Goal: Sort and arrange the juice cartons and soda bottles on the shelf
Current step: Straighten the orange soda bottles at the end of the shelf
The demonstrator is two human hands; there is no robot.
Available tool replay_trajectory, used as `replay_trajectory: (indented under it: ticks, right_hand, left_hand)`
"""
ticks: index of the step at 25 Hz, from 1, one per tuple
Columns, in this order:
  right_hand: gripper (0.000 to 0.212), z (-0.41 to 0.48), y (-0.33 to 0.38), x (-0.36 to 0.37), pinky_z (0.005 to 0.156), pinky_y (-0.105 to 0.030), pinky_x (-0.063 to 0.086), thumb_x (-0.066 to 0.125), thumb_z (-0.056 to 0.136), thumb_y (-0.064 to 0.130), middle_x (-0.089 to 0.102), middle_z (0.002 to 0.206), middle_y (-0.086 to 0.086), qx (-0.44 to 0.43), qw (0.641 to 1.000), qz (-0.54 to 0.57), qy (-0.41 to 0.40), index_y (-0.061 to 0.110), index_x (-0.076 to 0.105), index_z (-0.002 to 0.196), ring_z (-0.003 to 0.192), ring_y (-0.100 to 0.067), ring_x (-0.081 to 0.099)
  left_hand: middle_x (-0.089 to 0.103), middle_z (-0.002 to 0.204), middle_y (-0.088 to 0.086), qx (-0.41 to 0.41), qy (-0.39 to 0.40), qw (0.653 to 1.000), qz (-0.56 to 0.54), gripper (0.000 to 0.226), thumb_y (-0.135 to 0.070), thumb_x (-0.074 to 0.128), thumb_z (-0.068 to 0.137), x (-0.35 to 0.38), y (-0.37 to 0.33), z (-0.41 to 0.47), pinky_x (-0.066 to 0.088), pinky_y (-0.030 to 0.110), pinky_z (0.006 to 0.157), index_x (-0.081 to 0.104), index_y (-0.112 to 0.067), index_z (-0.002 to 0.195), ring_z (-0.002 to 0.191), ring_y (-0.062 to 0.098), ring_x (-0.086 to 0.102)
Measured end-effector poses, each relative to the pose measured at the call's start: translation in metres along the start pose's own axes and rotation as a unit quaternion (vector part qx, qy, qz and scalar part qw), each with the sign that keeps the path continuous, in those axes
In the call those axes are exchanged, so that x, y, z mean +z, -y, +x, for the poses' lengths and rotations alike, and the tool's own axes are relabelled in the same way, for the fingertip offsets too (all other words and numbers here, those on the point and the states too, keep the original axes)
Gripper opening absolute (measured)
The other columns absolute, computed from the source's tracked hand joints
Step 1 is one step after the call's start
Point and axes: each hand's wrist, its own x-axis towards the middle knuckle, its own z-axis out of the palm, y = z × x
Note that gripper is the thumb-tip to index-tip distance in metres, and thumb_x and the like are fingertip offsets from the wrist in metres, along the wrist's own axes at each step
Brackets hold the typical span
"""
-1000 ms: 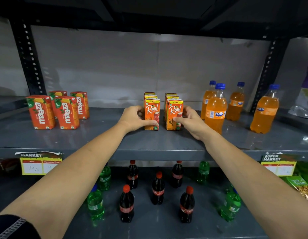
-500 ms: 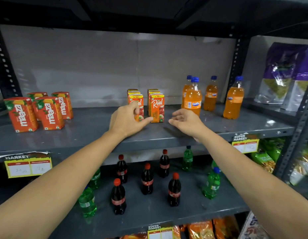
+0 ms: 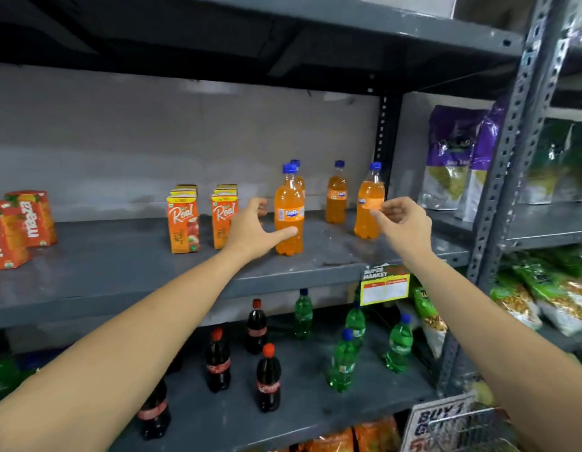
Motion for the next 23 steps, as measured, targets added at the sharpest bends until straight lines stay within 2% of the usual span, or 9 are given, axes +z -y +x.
replay_trajectory:
  ticks: [2, 4, 5, 6, 8, 11, 14, 18, 23]
  right_hand:
    - [0.052, 0.026, -0.022, -0.003, 0.076, -0.024, 0.049, 0.079, 0.071, 0.04, 0.066, 0.11, -0.005, 0.053, 0.998, 0.014, 0.008, 0.015, 0.058, 0.112, 0.086, -0.012, 0.061]
    - [0.073, 0.049, -0.042, 0.001, 0.09, -0.034, 0.049, 0.08, 0.07, 0.039, 0.056, 0.13, -0.008, 0.091, 0.992, 0.025, 0.09, 0.015, 0.047, 0.131, 0.108, -0.021, 0.058]
    - [0.077, 0.059, -0.049, 0.004, 0.096, -0.04, 0.047, 0.08, 0.071, 0.035, 0.053, 0.135, -0.009, 0.094, 0.986, 0.042, 0.132, 0.016, 0.042, 0.136, 0.117, -0.025, 0.055]
    - [0.077, 0.067, -0.055, 0.007, 0.098, -0.045, 0.047, 0.079, 0.073, 0.031, 0.052, 0.136, -0.009, 0.093, 0.979, 0.067, 0.17, 0.017, 0.041, 0.138, 0.121, -0.027, 0.053]
    - [0.065, 0.083, -0.065, 0.011, 0.093, -0.047, 0.051, 0.077, 0.075, 0.022, 0.06, 0.124, -0.005, 0.09, 0.956, 0.137, 0.245, 0.02, 0.046, 0.133, 0.119, -0.028, 0.056]
    - [0.058, 0.1, -0.075, 0.015, 0.085, -0.042, 0.056, 0.079, 0.067, 0.018, 0.067, 0.113, -0.006, 0.091, 0.907, 0.23, 0.341, 0.022, 0.057, 0.12, 0.109, -0.024, 0.064]
    - [0.056, 0.114, -0.081, 0.024, 0.073, -0.034, 0.059, 0.078, 0.066, 0.013, 0.068, 0.11, -0.007, 0.083, 0.87, 0.26, 0.411, 0.022, 0.058, 0.117, 0.105, -0.025, 0.067]
    - [0.05, 0.126, -0.083, 0.039, 0.071, -0.034, 0.058, 0.076, 0.07, 0.008, 0.071, 0.102, -0.002, 0.073, 0.844, 0.265, 0.461, 0.025, 0.058, 0.113, 0.097, -0.019, 0.069]
    - [0.066, 0.135, -0.089, 0.048, 0.075, -0.039, 0.056, 0.082, 0.059, 0.018, 0.068, 0.11, -0.002, 0.064, 0.833, 0.257, 0.485, 0.028, 0.055, 0.119, 0.106, -0.022, 0.065]
  left_hand:
    - [0.055, 0.129, 0.007, -0.035, 0.009, 0.999, -0.025, 0.082, -0.041, 0.084, 0.062, 0.009, -0.001, 0.004, 0.049, 0.047, 0.094, 0.043, -0.017, 0.129, 0.113, 0.024, 0.056]
    - [0.055, 0.13, 0.006, -0.048, 0.014, 0.998, -0.047, 0.08, -0.037, 0.084, 0.062, 0.017, -0.002, 0.008, 0.05, 0.049, 0.093, 0.044, -0.019, 0.13, 0.113, 0.025, 0.057]
    - [0.055, 0.13, 0.006, -0.051, 0.015, 0.997, -0.054, 0.08, -0.035, 0.084, 0.062, 0.02, -0.002, 0.011, 0.05, 0.048, 0.093, 0.045, -0.019, 0.13, 0.112, 0.024, 0.057]
    - [0.055, 0.13, 0.005, -0.057, 0.015, 0.996, -0.06, 0.08, -0.033, 0.085, 0.062, 0.022, -0.003, 0.014, 0.051, 0.047, 0.092, 0.046, -0.019, 0.13, 0.112, 0.023, 0.057]
    - [0.055, 0.13, 0.004, -0.072, 0.013, 0.994, -0.075, 0.079, -0.029, 0.085, 0.062, 0.028, -0.004, 0.022, 0.052, 0.044, 0.089, 0.045, -0.02, 0.13, 0.111, 0.022, 0.057]
    - [0.054, 0.13, 0.005, -0.092, 0.018, 0.993, -0.079, 0.078, -0.025, 0.084, 0.064, 0.046, -0.007, 0.036, 0.053, 0.049, 0.088, 0.044, -0.019, 0.131, 0.11, 0.024, 0.058]
    - [0.053, 0.127, 0.003, -0.098, 0.035, 0.99, -0.093, 0.075, -0.021, 0.083, 0.066, 0.063, -0.009, 0.051, 0.053, 0.047, 0.087, 0.042, -0.023, 0.129, 0.108, 0.023, 0.057]
    - [0.051, 0.124, -0.001, -0.096, 0.036, 0.99, -0.097, 0.081, -0.02, 0.083, 0.065, 0.077, -0.009, 0.065, 0.05, 0.037, 0.087, 0.037, -0.023, 0.132, 0.11, 0.018, 0.054]
    - [0.05, 0.133, 0.004, -0.102, 0.049, 0.987, -0.112, 0.089, -0.02, 0.084, 0.061, 0.08, -0.004, 0.075, 0.052, 0.037, 0.086, 0.035, -0.026, 0.135, 0.111, 0.022, 0.057]
